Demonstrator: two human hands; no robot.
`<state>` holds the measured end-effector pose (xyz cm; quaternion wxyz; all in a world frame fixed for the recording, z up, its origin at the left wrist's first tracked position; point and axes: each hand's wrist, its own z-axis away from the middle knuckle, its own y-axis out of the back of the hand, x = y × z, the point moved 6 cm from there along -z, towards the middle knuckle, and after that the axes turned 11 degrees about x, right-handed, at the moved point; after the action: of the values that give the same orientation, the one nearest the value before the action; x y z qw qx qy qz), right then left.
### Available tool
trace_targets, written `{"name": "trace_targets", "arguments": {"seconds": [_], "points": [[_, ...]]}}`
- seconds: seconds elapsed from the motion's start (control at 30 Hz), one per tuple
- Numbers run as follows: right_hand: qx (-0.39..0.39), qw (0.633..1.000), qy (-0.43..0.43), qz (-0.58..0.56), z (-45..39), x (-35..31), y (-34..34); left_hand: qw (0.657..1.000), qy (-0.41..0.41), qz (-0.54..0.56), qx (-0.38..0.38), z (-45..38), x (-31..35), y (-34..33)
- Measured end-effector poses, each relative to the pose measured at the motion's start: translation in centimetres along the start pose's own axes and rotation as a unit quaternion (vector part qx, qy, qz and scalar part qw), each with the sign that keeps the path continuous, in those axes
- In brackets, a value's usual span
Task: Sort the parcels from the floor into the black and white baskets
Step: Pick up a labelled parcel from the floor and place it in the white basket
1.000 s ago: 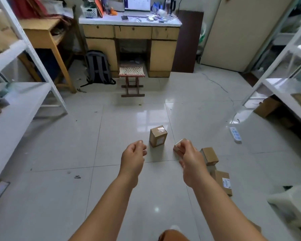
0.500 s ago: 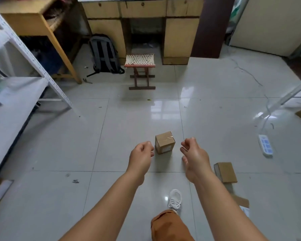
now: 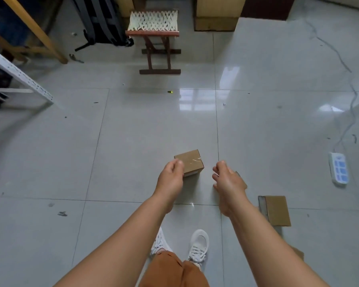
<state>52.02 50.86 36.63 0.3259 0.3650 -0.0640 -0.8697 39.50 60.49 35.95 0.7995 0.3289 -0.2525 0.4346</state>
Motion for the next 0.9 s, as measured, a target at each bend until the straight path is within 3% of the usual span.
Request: {"name": "trace_targets", "arguments": {"seconds": [0.43,0.7,0.9], "points": [[-0.035,0.976,0.034,0.214,-18.6,6.3,-9.2,0.987,0.027,-0.13,-0.086,-17.1,-9.9,-9.1],[-0.04,0.969,0.06,0.237,-26.8,9.6,-14.6,0.968,-0.024,-0.202,-0.144,-23.6,-13.9,-13.0],[-0.06,0.973,0.046,0.219,-27.9,11.1,-17.2,0.963,0.016,-0.251,-0.101,-25.5,-17.8,-12.2]]}}
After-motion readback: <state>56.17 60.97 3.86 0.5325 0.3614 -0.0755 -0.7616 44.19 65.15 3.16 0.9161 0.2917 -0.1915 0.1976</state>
